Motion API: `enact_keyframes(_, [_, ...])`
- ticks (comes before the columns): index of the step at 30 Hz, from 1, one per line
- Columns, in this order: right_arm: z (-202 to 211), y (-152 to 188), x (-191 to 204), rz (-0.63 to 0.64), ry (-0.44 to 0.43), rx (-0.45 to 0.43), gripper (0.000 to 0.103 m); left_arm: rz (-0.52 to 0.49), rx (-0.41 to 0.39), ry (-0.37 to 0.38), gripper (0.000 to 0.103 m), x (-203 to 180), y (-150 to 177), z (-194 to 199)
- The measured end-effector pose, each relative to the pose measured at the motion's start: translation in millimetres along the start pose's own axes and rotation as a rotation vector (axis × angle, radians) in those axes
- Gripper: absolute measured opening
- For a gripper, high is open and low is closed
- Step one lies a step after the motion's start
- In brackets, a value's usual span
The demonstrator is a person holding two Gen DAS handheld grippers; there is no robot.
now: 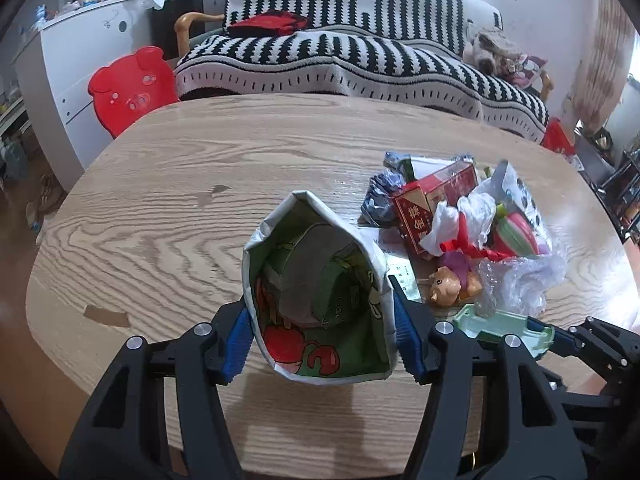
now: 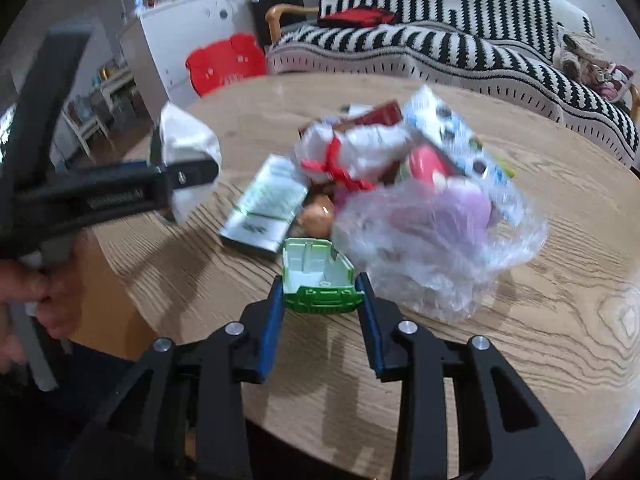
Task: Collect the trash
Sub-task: 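Grasp the green-white paper bag with the left tool while the right grasps the green tray, then carry the paper bag and green tray down over the black bin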
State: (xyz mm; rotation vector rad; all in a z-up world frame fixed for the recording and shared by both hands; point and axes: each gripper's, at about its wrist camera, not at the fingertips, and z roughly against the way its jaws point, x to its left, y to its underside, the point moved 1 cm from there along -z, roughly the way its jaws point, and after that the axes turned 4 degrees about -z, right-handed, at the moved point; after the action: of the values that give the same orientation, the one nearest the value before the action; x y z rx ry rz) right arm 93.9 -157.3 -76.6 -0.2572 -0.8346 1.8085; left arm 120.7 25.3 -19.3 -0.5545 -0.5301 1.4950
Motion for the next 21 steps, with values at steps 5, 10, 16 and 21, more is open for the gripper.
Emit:
enact_keyframes(5, [18,-6,3,-0.027,-0.037,-0.032,0.035,0.001,-0.013,0.011,0.059,-1,4,13])
enact_keyframes(10, [47,-6,6,-0.054,-0.057,-0.075,0.035,-0.029,-0.026,0.034,0.059,-7,10,30])
enact_keyframes(16, [91,3,-8,-0.101,-0.028,-0.128,0.035,-0.095,-0.035,0.056,0.059,-16,27,52])
enact_keyframes(21, [129,24,-26,-0.141,0.021,-0.162,0.035,-0.141,-0.031,0.086,0.059,-21,51,76])
